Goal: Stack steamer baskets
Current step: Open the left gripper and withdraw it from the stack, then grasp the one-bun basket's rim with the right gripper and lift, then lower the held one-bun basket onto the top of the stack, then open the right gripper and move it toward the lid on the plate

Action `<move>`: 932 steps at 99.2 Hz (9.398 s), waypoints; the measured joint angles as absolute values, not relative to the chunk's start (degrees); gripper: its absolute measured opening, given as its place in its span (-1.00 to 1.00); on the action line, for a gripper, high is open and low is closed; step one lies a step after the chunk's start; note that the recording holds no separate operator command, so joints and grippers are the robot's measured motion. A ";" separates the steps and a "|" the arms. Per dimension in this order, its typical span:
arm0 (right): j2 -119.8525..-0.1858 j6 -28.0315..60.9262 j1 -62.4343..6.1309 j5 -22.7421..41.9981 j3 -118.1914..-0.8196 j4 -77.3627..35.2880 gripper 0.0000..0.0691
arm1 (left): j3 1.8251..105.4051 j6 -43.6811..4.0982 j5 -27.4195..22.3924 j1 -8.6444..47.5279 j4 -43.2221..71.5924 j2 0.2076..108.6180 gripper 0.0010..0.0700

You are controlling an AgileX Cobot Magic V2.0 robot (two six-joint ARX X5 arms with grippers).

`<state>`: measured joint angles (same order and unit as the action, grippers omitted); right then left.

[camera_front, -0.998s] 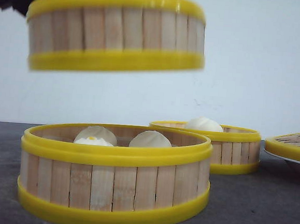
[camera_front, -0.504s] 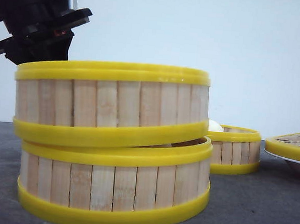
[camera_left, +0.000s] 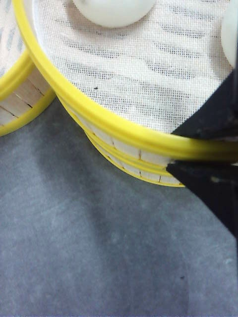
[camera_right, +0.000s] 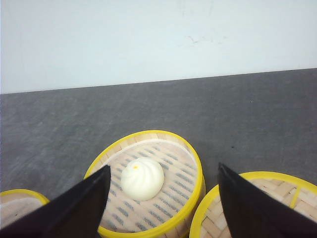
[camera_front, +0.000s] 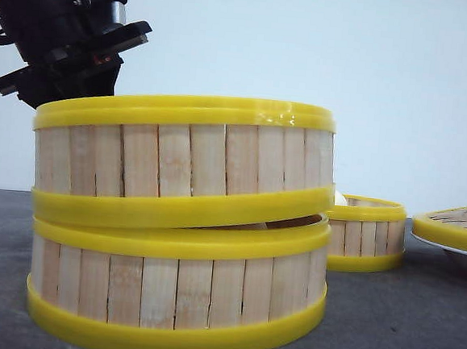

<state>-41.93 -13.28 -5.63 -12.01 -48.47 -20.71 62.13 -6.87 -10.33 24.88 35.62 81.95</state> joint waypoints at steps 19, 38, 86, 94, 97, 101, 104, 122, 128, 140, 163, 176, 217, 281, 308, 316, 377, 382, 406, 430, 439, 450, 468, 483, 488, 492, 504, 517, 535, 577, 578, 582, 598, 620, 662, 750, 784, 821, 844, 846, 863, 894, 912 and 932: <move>-41.93 -13.28 -5.63 -12.01 -48.47 -20.71 0.23 | 62.43 -6.90 -10.52 24.88 34.65 83.90 -0.95; -41.93 -13.28 -5.63 -12.03 -48.47 -20.84 0.23 | 62.70 -7.05 -10.70 24.88 34.39 84.36 -0.95; -41.93 -13.28 -5.63 -12.01 -48.47 -21.61 0.23 | 62.94 -7.05 -9.37 26.52 34.92 84.38 -0.95; -41.93 -13.28 -5.63 -12.01 -48.47 -21.63 0.23 | 63.00 -7.05 -9.39 26.55 35.18 84.38 -0.95; -41.93 -13.28 -5.63 -12.01 -48.47 -21.61 0.23 | 63.02 -7.05 -9.39 26.55 35.24 84.38 -0.95; -41.93 -13.28 -5.63 -12.01 -48.47 -21.63 0.23 | 63.05 -7.05 -9.39 26.55 35.35 84.38 -0.95; -41.93 -13.28 -5.63 -12.01 -48.47 -21.63 0.23 | 63.07 -7.07 -9.39 26.55 35.42 84.38 -0.95; -41.93 -13.28 -5.63 -12.01 -48.47 -21.61 0.23 | 63.26 -7.07 -9.39 26.55 35.99 84.40 -0.94; -41.93 -13.28 -5.63 -12.01 -48.47 -21.63 0.23 | 63.26 -7.09 -9.43 26.55 36.01 84.40 -0.93; -41.93 -13.28 -5.63 -12.01 -48.47 -21.61 0.23 | 63.11 -7.60 -10.24 26.76 37.71 84.90 -0.61; -41.93 -13.28 -5.63 -12.01 -48.47 -21.65 0.23 | 62.81 -7.77 -9.04 27.05 36.97 83.96 -0.15; -41.93 -13.28 -5.63 -12.01 -48.47 -21.82 0.23 | 62.72 -7.97 -7.44 27.05 34.81 79.77 -0.15; -50.22 -15.18 -5.63 -15.64 -50.41 -22.28 0.23 | 62.72 -8.34 -2.81 27.03 31.00 58.92 -0.15; -95.04 -12.69 -5.63 -15.49 -76.97 -28.84 0.21 | 47.31 -12.62 -2.81 27.38 36.34 29.02 -0.15; -104.68 -11.97 -6.48 -8.84 -80.01 -29.10 0.05 | 47.57 -13.19 -3.31 27.62 44.27 20.88 -0.15; -105.91 -11.79 -6.83 -8.78 -80.01 -28.49 -0.01 | 47.57 -13.23 -3.33 27.62 45.36 19.68 -0.15; -109.75 -11.42 -9.02 -4.25 -80.01 -26.11 -0.91 | 47.57 -13.78 -3.29 27.62 46.37 18.81 -0.15; -109.75 -12.01 -9.02 -4.25 -80.01 -25.12 -0.91 | 47.57 -13.80 -3.29 27.62 46.37 18.81 -0.15; -109.10 -15.49 -8.12 -4.08 -84.66 -27.24 -0.91 | 47.57 -13.80 -3.31 27.62 46.68 18.81 -0.15; -102.39 -14.02 -7.18 -4.40 -97.91 -37.15 -0.91 | 47.57 -13.80 -3.31 27.62 47.86 18.81 -0.15; -98.78 -12.14 -7.62 -6.66 -101.06 -41.25 -0.91 | 47.57 -13.78 -3.31 27.62 47.83 18.81 -0.15; -94.11 -9.54 -9.63 -9.08 -101.80 -44.99 -0.91 | 47.57 -13.67 -3.31 27.62 47.83 18.81 -0.15; -88.05 -5.69 -13.91 -12.56 -101.80 -52.14 -0.91 | 47.57 -13.10 -3.31 27.62 47.86 18.81 -0.15; -83.83 -3.18 -18.46 -12.95 -101.80 -55.62 -0.91 | 47.57 -12.88 -3.31 27.62 47.86 18.81 -0.15; -83.11 -2.85 -20.03 -12.99 -101.80 -56.49 -0.91 | 47.57 -12.86 -3.31 27.62 47.86 18.81 -0.15; -82.87 -2.63 -21.28 -13.06 -101.80 -57.43 -0.91 | 47.57 -12.84 -3.31 27.62 47.86 18.81 -0.15; -83.20 -1.08 -24.84 -12.75 -101.71 -60.60 -0.91 | 47.57 -12.64 -3.31 27.62 47.88 18.81 -0.15; -83.37 -0.36 -28.36 -12.51 -100.64 -60.20 -0.91 | 47.57 -12.62 -3.31 27.62 48.10 18.81 -0.15; -83.37 -0.25 -31.88 -10.90 -96.38 -57.80 -0.91 | 47.57 -12.53 -3.31 27.62 49.15 18.81 -0.15; -84.03 -1.19 -35.46 -7.92 -87.00 -50.35 -0.91 | 47.57 -12.45 -3.33 27.62 50.63 18.81 -0.15; -84.09 -1.21 -35.53 -7.92 -86.85 -50.33 -0.91 | 47.57 -12.45 -3.33 27.62 50.63 18.81 -0.15; -84.53 -1.30 -35.57 -7.92 -86.35 -50.33 -0.91 | 47.57 -12.45 -3.33 27.62 50.65 18.81 -0.15; -86.89 -1.39 -35.59 -7.18 -85.65 -50.24 -0.91 | 47.57 -12.45 -3.33 27.62 50.70 18.81 -0.15; -88.88 -1.91 -35.59 -6.39 -85.65 -48.99 -0.91 | 47.57 -12.29 -3.33 27.62 50.74 18.81 -0.15; -90.65 -2.55 -35.68 -4.40 -85.65 -49.12 -0.91 | 47.57 -11.77 -3.33 27.62 50.78 18.81 -0.15; -91.26 -3.29 -34.68 -3.40 -85.65 -49.30 -0.08 | 47.57 -11.35 -4.43 27.62 50.78 18.81 -0.15; -84.71 -3.42 -33.67 0.40 -85.65 -46.92 -0.01 | 47.57 -11.35 -4.45 27.62 50.81 18.81 -0.15; -64.99 -4.01 -29.52 8.99 -85.78 -54.11 -0.01 | 47.57 -11.07 -4.45 27.62 50.37 18.81 -0.15; -64.95 -4.75 -19.75 9.10 -85.08 -61.73 0.00 | 47.57 -10.26 -4.45 27.62 49.87 18.81 -0.15; -65.04 -4.75 -18.98 9.06 -84.75 -61.63 0.00 | 47.57 -10.24 -4.45 27.62 49.87 18.81 -0.15; -65.52 -4.78 -13.23 5.82 -79.90 -58.22 0.00 | 47.57 -10.11 -4.71 27.62 49.74 18.81 -0.15; -70.83 -6.31 -4.73 0.43 -64.62 -48.18 0.00 | 47.57 -10.09 -5.89 27.62 49.45 18.81 -0.15; -75.31 -6.46 -2.28 0.16 -63.83 -44.82 0.00 | 47.57 -10.09 -5.96 27.62 49.47 18.81 -0.15; -80.84 -6.46 -0.36 0.01 -63.83 -44.18 0.00 | 47.57 -10.09 -5.96 27.62 49.50 18.81 -0.15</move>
<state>-80.84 -6.46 -0.36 0.01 -63.83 -44.18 47.57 -10.09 -5.96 27.62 49.50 18.81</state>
